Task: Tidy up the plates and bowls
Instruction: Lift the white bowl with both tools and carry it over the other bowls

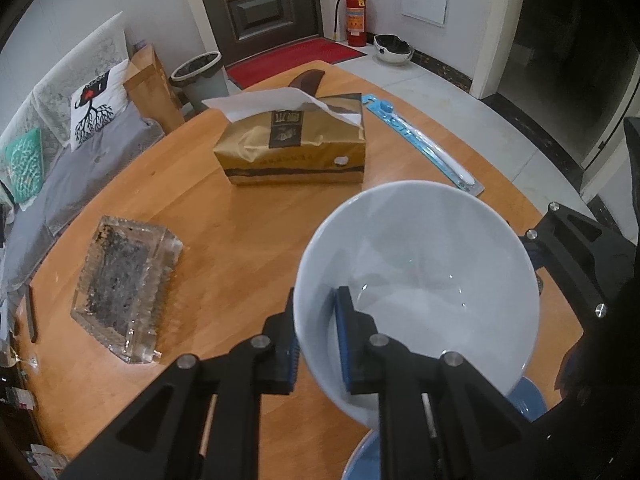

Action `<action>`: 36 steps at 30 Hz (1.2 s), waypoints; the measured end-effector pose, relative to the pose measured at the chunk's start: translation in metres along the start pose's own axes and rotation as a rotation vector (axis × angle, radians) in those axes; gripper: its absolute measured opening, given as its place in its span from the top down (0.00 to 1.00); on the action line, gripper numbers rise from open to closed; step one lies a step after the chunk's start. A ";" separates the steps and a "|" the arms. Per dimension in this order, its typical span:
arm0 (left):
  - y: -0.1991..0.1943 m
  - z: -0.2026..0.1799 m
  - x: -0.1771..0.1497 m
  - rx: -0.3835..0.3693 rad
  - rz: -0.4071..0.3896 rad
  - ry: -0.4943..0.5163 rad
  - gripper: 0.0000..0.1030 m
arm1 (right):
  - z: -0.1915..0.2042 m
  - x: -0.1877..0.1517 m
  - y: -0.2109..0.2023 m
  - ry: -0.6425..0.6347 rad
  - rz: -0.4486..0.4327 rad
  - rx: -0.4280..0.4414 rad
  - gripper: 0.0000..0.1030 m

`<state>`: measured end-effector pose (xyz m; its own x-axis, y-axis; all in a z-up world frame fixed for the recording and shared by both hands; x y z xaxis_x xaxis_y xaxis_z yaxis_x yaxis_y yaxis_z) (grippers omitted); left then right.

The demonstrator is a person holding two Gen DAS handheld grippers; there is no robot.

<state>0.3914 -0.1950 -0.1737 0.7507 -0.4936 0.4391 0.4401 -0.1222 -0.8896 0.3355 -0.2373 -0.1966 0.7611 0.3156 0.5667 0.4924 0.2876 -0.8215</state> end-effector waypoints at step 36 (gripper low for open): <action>0.026 -0.008 -0.019 0.003 0.027 -0.022 0.81 | 0.005 -0.022 -0.005 -0.113 0.037 -0.105 0.06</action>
<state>0.3844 -0.1957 -0.2058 0.7732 -0.4774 0.4175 0.4210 -0.1061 -0.9009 0.3141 -0.2413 -0.2045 0.7298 0.4258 0.5348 0.5109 0.1800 -0.8406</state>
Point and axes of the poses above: each gripper's, at about its wrist camera, not at the fingertips, and y roughly the way its jaws point, z to its left, x to its top, the point moved 10 cm from there along y, roughly the way its jaws point, and after that the axes turned 6 degrees about y, right-handed, at the moved point
